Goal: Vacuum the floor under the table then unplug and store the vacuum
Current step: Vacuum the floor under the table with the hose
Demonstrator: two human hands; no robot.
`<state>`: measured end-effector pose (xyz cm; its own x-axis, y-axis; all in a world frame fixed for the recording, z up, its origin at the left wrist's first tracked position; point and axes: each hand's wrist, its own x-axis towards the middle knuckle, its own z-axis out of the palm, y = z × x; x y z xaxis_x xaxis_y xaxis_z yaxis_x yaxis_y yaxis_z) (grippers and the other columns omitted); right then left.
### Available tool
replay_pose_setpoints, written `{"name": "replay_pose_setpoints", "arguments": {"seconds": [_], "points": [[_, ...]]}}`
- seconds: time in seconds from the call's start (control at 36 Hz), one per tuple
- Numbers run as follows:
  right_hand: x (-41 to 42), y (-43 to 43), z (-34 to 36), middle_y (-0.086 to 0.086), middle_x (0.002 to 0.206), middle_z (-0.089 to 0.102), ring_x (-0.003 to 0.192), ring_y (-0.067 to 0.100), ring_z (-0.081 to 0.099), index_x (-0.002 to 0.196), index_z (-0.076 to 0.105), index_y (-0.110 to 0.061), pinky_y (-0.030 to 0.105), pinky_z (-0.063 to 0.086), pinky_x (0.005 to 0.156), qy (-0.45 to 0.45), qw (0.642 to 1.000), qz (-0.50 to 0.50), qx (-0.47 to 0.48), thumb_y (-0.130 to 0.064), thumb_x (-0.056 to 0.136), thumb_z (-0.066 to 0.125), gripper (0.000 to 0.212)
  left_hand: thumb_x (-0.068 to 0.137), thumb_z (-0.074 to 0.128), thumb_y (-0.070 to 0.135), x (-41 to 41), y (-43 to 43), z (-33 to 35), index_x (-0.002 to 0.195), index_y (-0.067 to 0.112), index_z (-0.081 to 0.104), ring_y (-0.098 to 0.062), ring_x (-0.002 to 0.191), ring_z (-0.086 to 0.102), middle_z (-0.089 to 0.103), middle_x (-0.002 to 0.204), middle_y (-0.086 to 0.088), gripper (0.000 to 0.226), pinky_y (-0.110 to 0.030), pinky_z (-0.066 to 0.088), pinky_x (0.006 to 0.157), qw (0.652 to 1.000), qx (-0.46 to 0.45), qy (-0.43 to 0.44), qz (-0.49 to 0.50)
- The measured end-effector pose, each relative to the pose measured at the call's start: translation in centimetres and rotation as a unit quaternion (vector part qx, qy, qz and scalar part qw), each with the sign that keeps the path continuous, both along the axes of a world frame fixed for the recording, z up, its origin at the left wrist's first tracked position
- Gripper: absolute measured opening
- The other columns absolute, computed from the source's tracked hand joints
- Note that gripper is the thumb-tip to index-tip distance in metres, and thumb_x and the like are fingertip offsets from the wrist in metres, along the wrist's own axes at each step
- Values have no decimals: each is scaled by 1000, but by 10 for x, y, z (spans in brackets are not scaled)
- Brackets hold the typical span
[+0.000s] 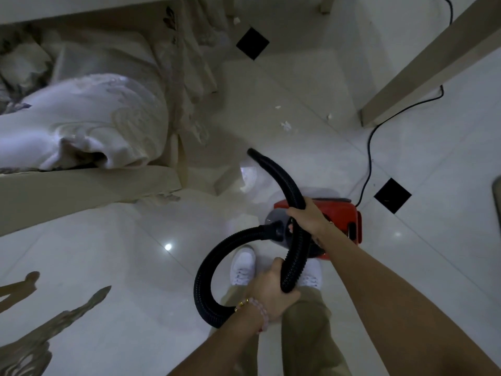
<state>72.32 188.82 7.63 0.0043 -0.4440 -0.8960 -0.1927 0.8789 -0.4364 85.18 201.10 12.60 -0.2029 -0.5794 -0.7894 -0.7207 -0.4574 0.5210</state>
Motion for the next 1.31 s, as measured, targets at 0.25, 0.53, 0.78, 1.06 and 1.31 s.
{"name": "replay_pose_setpoints", "arguments": {"seconds": [0.25, 0.53, 0.78, 1.06, 1.31], "points": [[-20, 0, -10, 16, 105, 55, 91, 29, 55, 136, 39, -4, 43, 50, 87, 60, 997, -53, -13, -10, 92, 53, 47, 76, 51, 39, -18, -13, -6, 96, 27, 38, -12, 59, 49, 46, 63, 12, 27, -20, 37, 49, 999, -10, -5, -30], [-57, -11, -10, 18, 100, 57, 86, 29, 57, 129, 40, -10, 48, 52, 87, 135, 981, -134, -46, -10, 92, 54, 40, 84, 52, 36, -56, -38, -8, 116, 17, 41, -30, 85, 64, 69, 93, -11, 38, -30, 47, 66, 999, 8, -12, -42], [-76, -23, -9, 14, 89, 52, 70, 24, 52, 122, 43, -6, 35, 48, 63, 79, 993, -81, -39, -7, 92, 54, 32, 81, 57, 31, -70, -50, -7, 116, 16, 42, -29, 87, 63, 65, 91, -8, 40, -35, 52, 73, 998, 30, -3, -48], [-82, -17, -11, 17, 101, 55, 89, 27, 55, 132, 39, -5, 44, 50, 87, 79, 993, -74, -41, -12, 93, 53, 41, 83, 57, 31, -76, -46, -2, 122, 18, 41, -24, 87, 64, 67, 96, -8, 44, -34, 53, 74, 999, 20, -3, -49], [-94, -16, -14, 14, 105, 53, 85, 27, 55, 142, 30, -5, 44, 52, 86, 122, 984, -121, -42, -15, 93, 55, 55, 83, 57, 27, -83, -55, 0, 121, 14, 42, -28, 89, 62, 66, 98, -12, 43, -34, 51, 74, 997, 36, 5, -64]]}}
